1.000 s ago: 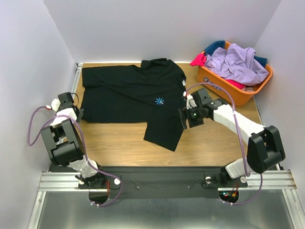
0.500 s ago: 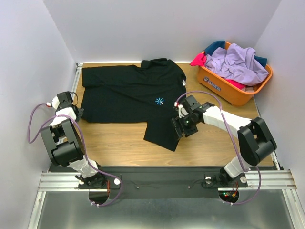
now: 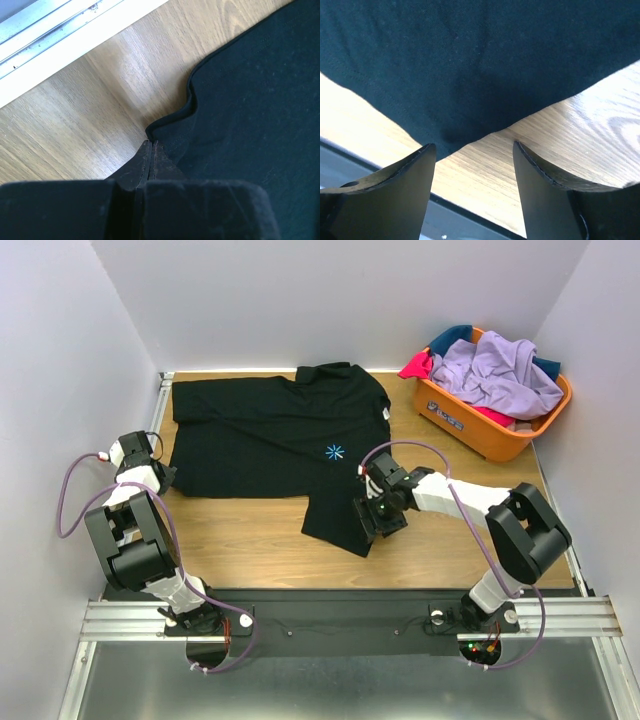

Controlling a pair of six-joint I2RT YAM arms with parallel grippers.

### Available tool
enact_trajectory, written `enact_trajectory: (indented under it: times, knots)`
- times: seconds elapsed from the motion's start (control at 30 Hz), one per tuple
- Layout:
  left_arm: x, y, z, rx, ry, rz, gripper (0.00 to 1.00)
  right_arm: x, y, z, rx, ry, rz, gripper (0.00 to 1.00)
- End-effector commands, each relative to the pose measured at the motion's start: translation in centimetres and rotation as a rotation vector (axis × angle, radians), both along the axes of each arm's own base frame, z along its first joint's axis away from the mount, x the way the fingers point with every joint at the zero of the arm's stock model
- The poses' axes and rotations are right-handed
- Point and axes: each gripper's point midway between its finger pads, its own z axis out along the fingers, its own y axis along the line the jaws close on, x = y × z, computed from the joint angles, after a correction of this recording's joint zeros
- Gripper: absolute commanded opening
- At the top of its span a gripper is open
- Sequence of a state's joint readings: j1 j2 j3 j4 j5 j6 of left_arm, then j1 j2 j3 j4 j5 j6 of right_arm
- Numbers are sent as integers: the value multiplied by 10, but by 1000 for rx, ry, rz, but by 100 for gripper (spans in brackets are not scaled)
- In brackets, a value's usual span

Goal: Fold and stack the t-shirts
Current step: Fold the tshirt

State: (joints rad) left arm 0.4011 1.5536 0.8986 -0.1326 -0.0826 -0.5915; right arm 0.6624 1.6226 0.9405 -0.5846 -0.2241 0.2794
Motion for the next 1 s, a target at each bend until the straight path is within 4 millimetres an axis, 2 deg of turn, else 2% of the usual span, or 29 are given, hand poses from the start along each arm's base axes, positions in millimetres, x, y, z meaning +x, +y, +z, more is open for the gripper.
enact_trajectory:
  times: [0.0,0.3,0.53,0.73,0.97]
  knots:
    - [7,7,21,43,-44,-17,0,3,0,-17,-62,-79,-21,68]
    - [9,4,17,32,-49,-37,0,11,-9,-30,-164,-162,-85,59]
    - [11,4,16,30,-49,-41,0,17,-12,-40,-215,-174,-90,47]
    - [15,6,18,33,-48,-44,0,27,-1,-22,-187,-231,-83,44]
    - [20,6,16,21,-49,-44,0,36,9,-5,-170,-252,-75,50]
